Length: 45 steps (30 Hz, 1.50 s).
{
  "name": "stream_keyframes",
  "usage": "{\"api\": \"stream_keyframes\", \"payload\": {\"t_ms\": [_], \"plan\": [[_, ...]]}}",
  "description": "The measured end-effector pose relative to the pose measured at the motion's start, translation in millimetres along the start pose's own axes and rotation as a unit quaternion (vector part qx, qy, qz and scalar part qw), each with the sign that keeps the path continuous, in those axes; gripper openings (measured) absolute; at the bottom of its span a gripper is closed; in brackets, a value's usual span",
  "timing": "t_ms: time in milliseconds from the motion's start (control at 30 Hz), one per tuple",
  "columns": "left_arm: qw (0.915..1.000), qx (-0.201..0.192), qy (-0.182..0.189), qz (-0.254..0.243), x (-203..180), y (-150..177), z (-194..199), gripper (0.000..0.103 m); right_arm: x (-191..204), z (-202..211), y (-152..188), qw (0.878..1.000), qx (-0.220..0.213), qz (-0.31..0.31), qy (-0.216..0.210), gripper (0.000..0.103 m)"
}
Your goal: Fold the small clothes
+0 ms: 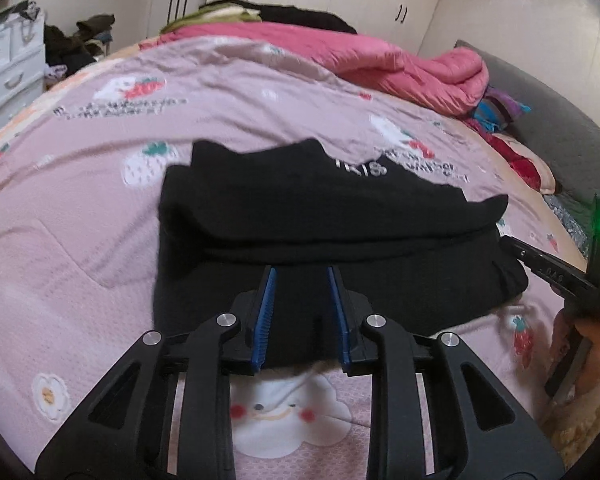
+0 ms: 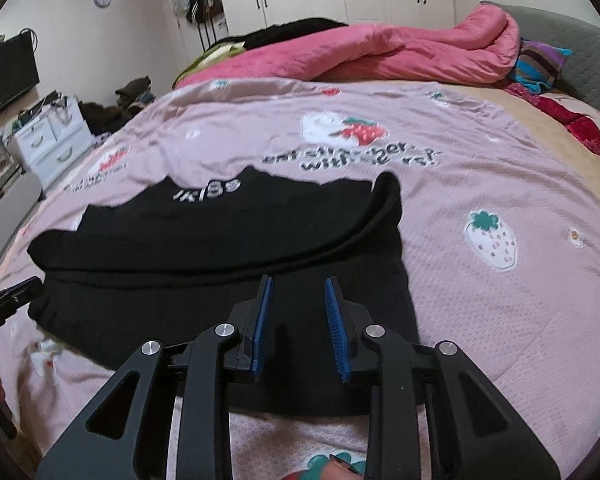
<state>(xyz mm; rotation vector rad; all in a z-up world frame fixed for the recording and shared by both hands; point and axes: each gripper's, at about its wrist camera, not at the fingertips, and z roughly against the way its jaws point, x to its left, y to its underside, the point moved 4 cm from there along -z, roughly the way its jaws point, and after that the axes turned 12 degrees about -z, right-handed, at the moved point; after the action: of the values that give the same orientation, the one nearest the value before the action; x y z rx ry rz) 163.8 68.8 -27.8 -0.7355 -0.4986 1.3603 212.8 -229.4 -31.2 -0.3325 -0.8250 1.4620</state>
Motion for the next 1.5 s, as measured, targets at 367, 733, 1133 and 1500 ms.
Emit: {"api": "stream_keyframes", "payload": {"t_ms": [367,733,1133,1500], "plan": [[0.9985,0.032,-0.037,-0.025,7.7,9.7,-20.5,0.019,14.9,-20.5,18.5,0.998,0.027,0.052,0.031,0.027],[0.9988,0.019,-0.044,-0.009,16.3,1.8,-28.3,0.019,14.6,-34.4,14.5,0.998,0.027,0.048,0.045,0.029],[0.9971,0.027,-0.066,-0.027,17.6,-14.3,-51.0,0.019,19.1,-56.6,-5.2,0.998,0.026,0.031,0.047,0.030],[0.9980,0.024,-0.059,-0.006,37.7,-38.7,-68.5,0.019,18.4,-65.4,-30.0,0.999,0.011,0.013,0.033,0.030]]}}
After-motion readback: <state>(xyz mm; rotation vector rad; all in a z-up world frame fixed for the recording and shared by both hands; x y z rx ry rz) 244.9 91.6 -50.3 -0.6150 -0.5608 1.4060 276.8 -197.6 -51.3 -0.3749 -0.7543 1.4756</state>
